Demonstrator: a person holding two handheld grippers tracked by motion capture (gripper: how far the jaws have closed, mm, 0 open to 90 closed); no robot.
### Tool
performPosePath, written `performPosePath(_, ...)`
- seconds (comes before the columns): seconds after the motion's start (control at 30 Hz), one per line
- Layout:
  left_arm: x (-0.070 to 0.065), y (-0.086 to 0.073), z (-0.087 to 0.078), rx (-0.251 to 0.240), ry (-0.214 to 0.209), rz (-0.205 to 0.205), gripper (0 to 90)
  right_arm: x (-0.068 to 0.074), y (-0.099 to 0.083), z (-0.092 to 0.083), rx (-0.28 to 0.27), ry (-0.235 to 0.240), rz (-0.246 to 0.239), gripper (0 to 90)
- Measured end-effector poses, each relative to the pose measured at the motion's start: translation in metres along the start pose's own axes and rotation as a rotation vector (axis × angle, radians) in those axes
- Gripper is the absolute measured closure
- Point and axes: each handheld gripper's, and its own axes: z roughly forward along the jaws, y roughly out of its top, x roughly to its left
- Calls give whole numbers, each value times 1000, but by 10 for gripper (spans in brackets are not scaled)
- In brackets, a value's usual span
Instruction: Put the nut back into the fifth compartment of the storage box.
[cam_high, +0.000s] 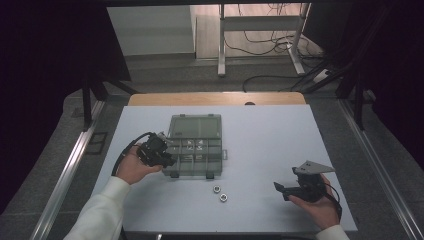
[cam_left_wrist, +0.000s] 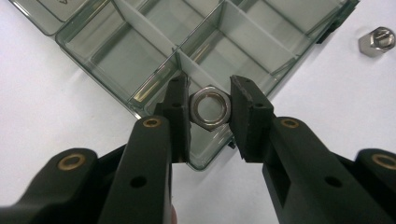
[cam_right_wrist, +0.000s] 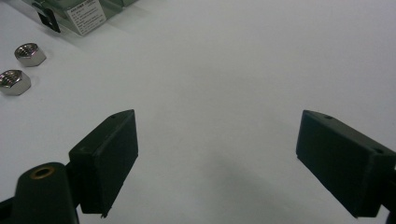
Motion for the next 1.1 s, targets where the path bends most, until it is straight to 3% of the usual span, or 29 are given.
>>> performPosePath(0.13,0,1,4,10,16,1,697,0,0,0,0,0,-1,131)
performPosePath(0.2,0,1,4,-9,28,5,683,0,0,0,0,1,-1,131)
performPosePath(0.3,-3,2,0,-40,48,-7,407,0,0,0,0,1,1,131)
performPosePath(0.43,-17,3,-6,-79,51,11,218,0,0,0,1,1,1,131)
performPosePath(0.53,-32,3,-7,-113,6,35,190,0,0,0,1,1,0,131)
performPosePath(0.67,-54,6,0,-112,-50,73,186,1,0,1,3,1,-2,131)
performPosePath(0.9,-93,14,25,-48,-111,179,223,1,0,1,5,1,-1,131)
performPosePath(1.1,-106,24,44,-10,-125,213,248,1,-1,0,4,1,-3,131)
